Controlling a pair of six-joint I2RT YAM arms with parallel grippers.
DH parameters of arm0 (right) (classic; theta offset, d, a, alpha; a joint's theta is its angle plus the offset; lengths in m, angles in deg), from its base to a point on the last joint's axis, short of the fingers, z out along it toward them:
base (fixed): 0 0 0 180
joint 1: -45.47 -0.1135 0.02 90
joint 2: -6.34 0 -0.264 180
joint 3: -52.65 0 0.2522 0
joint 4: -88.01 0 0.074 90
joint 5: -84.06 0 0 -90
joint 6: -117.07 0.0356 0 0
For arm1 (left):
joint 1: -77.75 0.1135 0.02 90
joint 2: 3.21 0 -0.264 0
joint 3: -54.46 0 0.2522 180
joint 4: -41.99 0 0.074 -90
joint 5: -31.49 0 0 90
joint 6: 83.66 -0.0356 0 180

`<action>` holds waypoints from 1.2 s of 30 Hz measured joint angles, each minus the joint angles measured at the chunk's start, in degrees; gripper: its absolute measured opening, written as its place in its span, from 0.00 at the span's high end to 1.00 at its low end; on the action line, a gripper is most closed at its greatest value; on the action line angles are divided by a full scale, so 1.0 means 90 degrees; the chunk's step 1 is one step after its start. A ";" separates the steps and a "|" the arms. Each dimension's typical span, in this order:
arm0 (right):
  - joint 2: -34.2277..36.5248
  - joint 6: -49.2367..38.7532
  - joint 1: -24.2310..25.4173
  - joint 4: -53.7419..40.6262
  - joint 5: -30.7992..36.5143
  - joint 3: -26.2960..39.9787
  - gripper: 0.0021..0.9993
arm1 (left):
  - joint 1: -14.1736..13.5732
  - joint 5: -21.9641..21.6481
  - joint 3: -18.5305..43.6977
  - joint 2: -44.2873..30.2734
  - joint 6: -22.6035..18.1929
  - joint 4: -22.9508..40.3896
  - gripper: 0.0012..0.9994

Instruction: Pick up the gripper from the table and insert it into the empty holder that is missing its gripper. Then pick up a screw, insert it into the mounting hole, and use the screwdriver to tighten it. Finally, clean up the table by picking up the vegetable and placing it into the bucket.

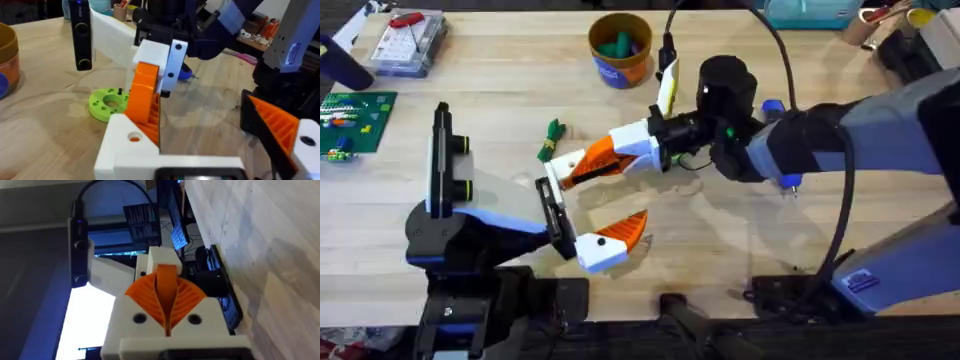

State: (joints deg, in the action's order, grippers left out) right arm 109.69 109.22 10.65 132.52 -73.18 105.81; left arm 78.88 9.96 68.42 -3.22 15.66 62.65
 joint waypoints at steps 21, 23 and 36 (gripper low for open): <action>-0.0002 -0.0087 -0.0058 -0.0087 0.0221 0.0000 0.68 | 0.0000 -0.0058 -0.0002 0.0000 -0.0048 -0.0019 0.01; 0.0000 -0.0092 -0.0061 -0.0099 0.0229 0.0000 0.65 | 0.0000 -0.0062 -0.0002 0.0001 -0.0065 -0.0019 0.01; 0.0000 -0.0116 0.0069 -0.0152 -0.0019 -0.0002 0.54 | -0.0010 0.0062 0.0000 0.0000 -0.0227 -0.0006 0.01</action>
State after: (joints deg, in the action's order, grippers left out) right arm 109.69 108.18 11.27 131.16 -73.36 105.79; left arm 78.79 10.52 68.42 -3.22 13.62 62.59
